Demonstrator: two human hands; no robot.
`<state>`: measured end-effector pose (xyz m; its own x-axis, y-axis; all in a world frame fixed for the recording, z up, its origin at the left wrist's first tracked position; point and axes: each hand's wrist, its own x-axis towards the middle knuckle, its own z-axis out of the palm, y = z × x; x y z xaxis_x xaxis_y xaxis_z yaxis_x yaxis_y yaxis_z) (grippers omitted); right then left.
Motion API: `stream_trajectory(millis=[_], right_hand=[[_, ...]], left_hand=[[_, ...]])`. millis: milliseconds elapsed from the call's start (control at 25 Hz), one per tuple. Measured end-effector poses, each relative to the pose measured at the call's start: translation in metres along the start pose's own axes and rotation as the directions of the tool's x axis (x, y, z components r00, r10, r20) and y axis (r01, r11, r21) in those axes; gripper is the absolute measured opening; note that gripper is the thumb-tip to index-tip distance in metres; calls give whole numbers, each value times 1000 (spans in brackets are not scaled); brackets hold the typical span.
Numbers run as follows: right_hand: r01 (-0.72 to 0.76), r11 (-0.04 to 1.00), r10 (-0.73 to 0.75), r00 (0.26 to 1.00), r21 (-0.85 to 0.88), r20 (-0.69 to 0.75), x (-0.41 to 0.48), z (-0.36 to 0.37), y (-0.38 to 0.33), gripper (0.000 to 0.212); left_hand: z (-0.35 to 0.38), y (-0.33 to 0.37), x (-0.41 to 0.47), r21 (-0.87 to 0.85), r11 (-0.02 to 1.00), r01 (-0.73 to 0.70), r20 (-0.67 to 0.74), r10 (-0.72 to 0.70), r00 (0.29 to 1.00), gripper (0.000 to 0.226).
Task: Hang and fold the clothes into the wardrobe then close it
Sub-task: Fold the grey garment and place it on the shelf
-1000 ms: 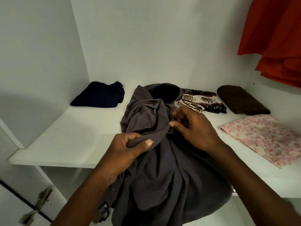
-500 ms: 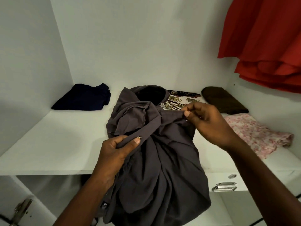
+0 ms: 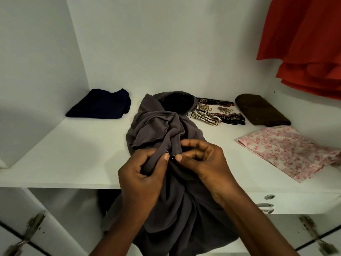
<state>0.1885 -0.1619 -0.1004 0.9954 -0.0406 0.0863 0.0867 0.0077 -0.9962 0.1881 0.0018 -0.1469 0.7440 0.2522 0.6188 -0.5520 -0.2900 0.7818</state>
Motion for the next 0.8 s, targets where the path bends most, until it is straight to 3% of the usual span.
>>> stream_trajectory(millis=[160, 400, 800], right_hand=[[-14, 998, 22, 989, 54, -148, -2, 5, 4, 28], [12, 998, 4, 971, 63, -241, 0, 7, 6, 22], [40, 964, -121, 947, -264, -298, -2, 17, 5, 14]], left_hand=[[10, -5, -5, 160, 958, -236, 56, 230, 971, 8], [15, -12, -2, 273, 884, -380, 155, 349, 924, 6], [16, -10, -1, 232, 943, -237, 166, 202, 965, 15]])
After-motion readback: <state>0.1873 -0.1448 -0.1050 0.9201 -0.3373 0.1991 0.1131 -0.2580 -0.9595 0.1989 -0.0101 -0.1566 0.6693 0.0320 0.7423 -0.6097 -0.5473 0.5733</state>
